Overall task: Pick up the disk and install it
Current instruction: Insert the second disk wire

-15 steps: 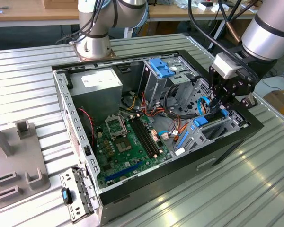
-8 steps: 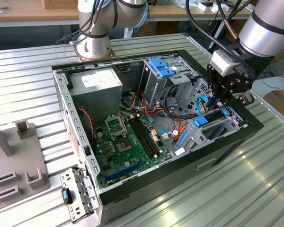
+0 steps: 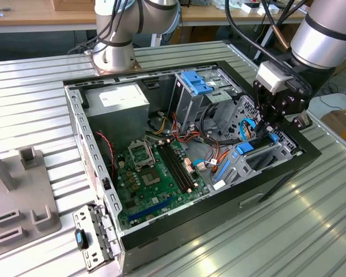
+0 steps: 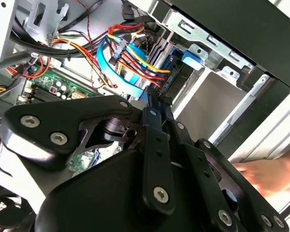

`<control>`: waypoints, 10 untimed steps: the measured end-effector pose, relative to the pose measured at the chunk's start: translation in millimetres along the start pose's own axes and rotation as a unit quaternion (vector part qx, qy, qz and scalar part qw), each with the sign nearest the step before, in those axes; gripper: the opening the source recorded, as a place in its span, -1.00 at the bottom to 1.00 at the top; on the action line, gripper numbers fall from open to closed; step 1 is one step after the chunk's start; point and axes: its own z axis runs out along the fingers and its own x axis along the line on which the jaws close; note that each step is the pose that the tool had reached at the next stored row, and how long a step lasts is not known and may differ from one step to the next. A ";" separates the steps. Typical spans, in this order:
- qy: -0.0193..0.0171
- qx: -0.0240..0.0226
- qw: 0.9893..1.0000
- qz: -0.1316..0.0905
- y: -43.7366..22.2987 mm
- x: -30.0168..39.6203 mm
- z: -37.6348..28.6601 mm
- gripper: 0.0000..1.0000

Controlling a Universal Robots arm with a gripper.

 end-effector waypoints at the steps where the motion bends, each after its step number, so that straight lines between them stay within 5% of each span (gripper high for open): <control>1: 0.000 0.000 1.000 0.000 0.5 0.0 0.2 -0.68; 10: -0.005 0.000 1.000 0.000 2.7 8.0 6.0 -0.68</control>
